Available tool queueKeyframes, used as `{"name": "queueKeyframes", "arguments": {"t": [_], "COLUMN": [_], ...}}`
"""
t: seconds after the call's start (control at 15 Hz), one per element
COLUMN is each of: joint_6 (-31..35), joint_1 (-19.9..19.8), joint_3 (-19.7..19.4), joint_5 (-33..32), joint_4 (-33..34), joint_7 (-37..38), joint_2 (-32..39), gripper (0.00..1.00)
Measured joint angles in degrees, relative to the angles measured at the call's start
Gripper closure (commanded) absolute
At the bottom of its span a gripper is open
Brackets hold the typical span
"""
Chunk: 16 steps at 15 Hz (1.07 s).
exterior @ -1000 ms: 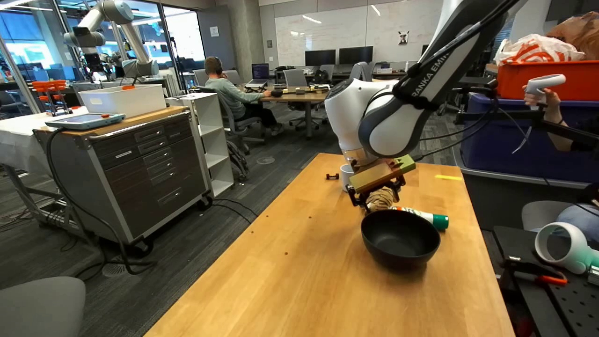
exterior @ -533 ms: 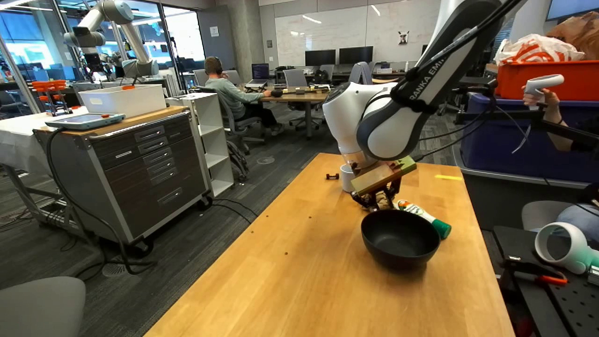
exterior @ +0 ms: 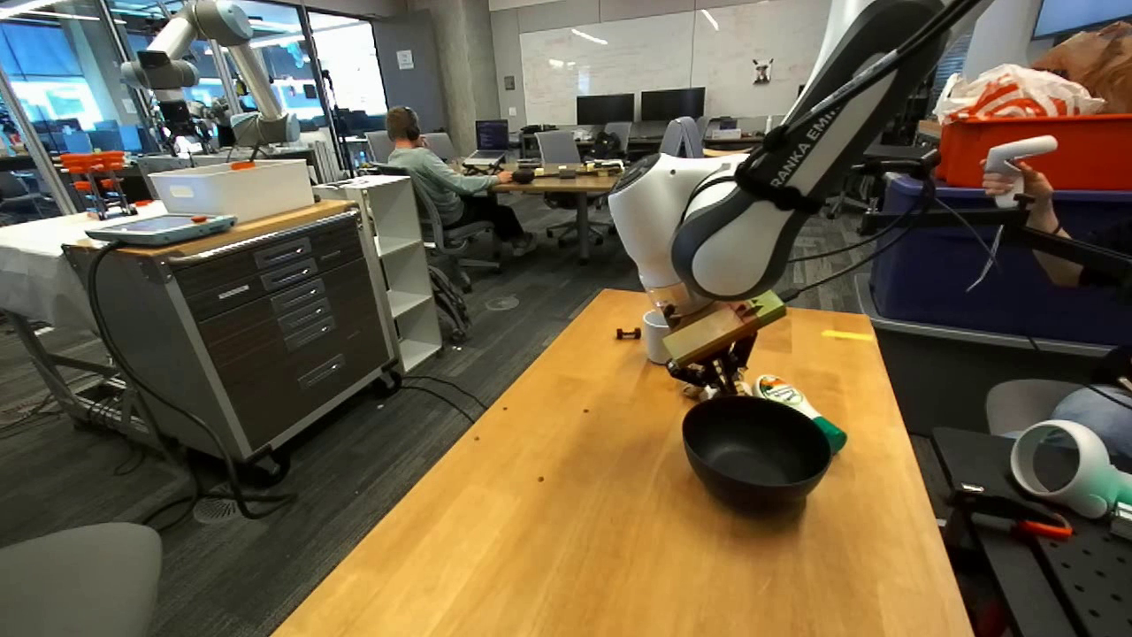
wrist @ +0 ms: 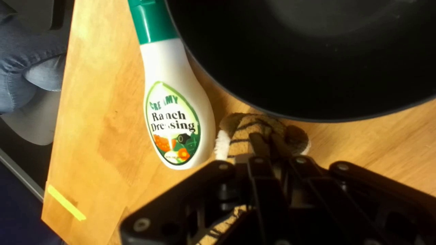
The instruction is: Pick this stuffed tiger and place it in the bowl
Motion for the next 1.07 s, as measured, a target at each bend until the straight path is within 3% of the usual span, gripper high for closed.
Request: {"name": "queueKeyframes", "arguments": {"t": [0.47, 1.07], "joint_6": [-3.3, -4.0], "joint_1": [-1.5, -3.8], "joint_3": [0.2, 0.3], "joint_5": [9.3, 18.6], "joint_4": [3.8, 9.0], "joint_7": [-7.4, -9.5], "joint_2": [0.1, 0.1], "gripper": [0.93, 0.99]}}
